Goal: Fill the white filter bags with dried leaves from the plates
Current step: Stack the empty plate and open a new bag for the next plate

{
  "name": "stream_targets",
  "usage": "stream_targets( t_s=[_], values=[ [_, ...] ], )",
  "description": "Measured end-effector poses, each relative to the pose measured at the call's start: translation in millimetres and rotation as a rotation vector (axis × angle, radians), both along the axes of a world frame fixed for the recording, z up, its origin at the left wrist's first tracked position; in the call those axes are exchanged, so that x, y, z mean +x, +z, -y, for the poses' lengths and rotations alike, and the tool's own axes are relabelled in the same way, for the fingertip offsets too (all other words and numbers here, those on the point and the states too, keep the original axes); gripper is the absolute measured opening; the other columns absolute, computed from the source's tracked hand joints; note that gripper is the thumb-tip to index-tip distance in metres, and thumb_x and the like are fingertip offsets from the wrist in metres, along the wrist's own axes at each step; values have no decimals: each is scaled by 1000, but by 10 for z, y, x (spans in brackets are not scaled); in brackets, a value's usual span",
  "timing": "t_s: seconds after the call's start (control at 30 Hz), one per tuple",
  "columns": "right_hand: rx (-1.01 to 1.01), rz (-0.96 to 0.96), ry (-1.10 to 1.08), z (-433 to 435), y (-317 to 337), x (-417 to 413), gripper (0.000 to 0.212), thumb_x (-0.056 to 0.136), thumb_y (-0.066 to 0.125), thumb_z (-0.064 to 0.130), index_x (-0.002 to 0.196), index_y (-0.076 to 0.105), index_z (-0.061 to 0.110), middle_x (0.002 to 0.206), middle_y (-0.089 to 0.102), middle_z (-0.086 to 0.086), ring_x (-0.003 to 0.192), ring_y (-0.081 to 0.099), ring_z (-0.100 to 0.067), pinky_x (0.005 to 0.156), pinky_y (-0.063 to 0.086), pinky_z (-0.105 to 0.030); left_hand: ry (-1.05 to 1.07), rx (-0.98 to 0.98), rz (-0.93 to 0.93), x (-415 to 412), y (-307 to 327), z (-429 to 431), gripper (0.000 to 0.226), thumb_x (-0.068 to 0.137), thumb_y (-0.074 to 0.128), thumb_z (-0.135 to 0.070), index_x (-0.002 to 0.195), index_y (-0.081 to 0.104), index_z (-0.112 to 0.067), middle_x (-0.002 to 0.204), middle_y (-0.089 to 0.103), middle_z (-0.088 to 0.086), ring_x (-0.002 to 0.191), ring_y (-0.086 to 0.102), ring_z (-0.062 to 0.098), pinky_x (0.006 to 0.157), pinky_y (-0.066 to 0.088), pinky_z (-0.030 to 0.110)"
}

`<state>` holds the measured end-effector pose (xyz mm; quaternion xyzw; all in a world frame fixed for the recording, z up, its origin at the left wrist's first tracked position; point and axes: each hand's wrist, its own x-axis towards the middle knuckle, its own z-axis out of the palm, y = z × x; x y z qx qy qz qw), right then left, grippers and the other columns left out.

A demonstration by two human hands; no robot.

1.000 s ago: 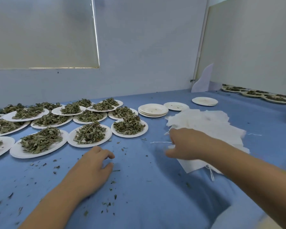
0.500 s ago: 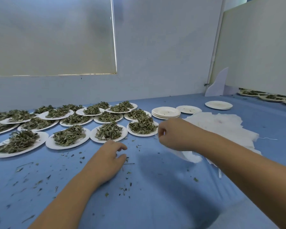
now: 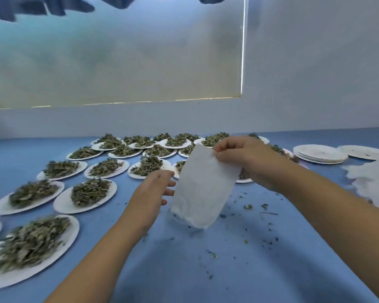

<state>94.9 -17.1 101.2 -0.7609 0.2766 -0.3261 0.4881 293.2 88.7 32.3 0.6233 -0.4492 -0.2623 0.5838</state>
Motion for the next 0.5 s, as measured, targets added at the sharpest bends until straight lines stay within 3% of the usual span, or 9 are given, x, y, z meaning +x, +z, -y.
stream_targets(
  t_s=[0.07,0.2,0.33,0.4,0.5],
  values=[
    [121,65,22,33,-104,273,22,90,61,11,75,72,23,79,69,2,69,62,-14,63,51,-28,92,51,116,236,-27,-203,13,95,53,-35,100,64,-36,100,68,-7,84,66,4,83,54,37],
    [295,102,27,-6,-350,866,18,92,59,11,81,72,16,83,68,-3,74,63,-19,60,53,-30,171,155,242,574,2,-532,16,94,54,-27,90,67,-35,90,67,-5,79,66,8,72,54,34],
    [371,95,20,-132,-595,1333,16,92,57,10,88,71,13,92,65,-9,76,60,-23,50,48,-27,299,170,296,868,32,-802,19,93,53,-23,85,68,-31,81,66,-5,57,61,-1,47,41,11],
    [418,114,-33,-147,-741,1433,17,90,59,9,84,73,16,95,65,-11,75,59,-25,48,48,-26,389,152,294,1002,43,-978,21,92,54,-23,80,69,-32,72,65,-5,44,55,0,41,39,15],
    [514,161,-87,-145,-970,1457,16,88,60,8,80,73,14,96,67,-18,76,61,-29,60,49,-33,521,113,252,1221,38,-1269,23,90,54,-26,74,69,-32,59,64,-2,43,53,6,42,41,21]
  ],
)
